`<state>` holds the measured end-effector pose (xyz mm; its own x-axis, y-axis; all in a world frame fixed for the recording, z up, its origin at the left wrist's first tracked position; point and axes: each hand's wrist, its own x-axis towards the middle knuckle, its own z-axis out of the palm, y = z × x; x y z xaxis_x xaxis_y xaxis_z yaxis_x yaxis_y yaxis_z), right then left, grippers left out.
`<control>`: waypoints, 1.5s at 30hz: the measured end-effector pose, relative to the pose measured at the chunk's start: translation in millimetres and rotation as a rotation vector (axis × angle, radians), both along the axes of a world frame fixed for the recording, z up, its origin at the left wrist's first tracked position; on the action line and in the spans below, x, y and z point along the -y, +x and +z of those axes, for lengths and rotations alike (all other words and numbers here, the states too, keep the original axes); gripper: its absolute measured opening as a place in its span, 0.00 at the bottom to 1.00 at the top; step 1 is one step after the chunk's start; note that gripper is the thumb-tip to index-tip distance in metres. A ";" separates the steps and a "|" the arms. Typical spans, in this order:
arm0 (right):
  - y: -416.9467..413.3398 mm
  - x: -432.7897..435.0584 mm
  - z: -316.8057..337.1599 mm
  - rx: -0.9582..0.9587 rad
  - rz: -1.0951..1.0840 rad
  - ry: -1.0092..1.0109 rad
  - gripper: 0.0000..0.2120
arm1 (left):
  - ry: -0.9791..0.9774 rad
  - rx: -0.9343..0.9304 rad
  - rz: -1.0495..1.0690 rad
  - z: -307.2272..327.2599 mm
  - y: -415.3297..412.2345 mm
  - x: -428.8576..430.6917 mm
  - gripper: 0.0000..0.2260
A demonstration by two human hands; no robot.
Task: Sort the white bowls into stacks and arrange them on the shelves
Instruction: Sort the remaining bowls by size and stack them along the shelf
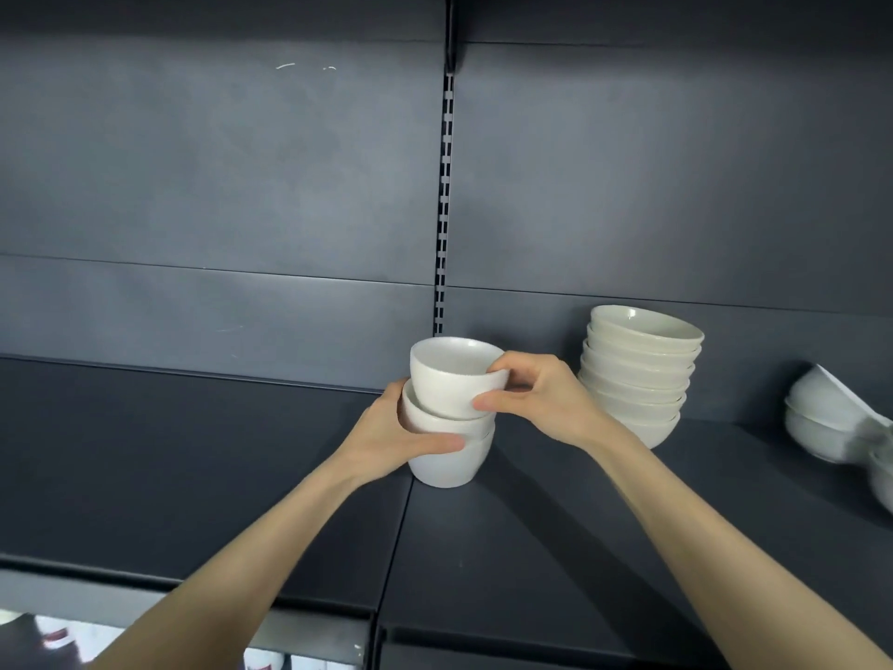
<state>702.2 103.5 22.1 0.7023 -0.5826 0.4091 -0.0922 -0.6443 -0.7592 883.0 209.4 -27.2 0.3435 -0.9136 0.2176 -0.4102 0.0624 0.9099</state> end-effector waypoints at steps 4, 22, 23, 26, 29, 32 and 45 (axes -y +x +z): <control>-4.5 5.2 -6.2 -0.022 0.024 -0.017 0.10 | -0.014 -0.010 0.049 -4.1 -10.0 6.9 0.43; -59.4 35.9 -18.3 0.163 -0.034 0.169 0.09 | -0.097 -0.218 -0.053 -16.8 -62.5 47.4 0.43; -59.4 35.0 -19.0 0.177 -0.028 0.174 0.09 | -0.098 -0.221 -0.054 -18.0 -61.8 47.3 0.43; -59.0 33.1 -21.5 0.211 -0.020 0.190 0.09 | -0.105 -0.219 -0.052 -19.7 -62.1 48.6 0.41; -58.7 32.7 -22.7 0.243 -0.007 0.215 0.08 | -0.115 -0.218 -0.039 -22.0 -60.9 50.1 0.39; -58.7 32.9 -23.0 0.256 0.010 0.225 0.08 | -0.117 -0.214 -0.035 -24.5 -59.4 50.9 0.39; -61.7 33.8 -17.8 0.155 -0.019 0.169 0.09 | -0.055 -0.036 0.024 -16.2 -64.4 42.9 0.37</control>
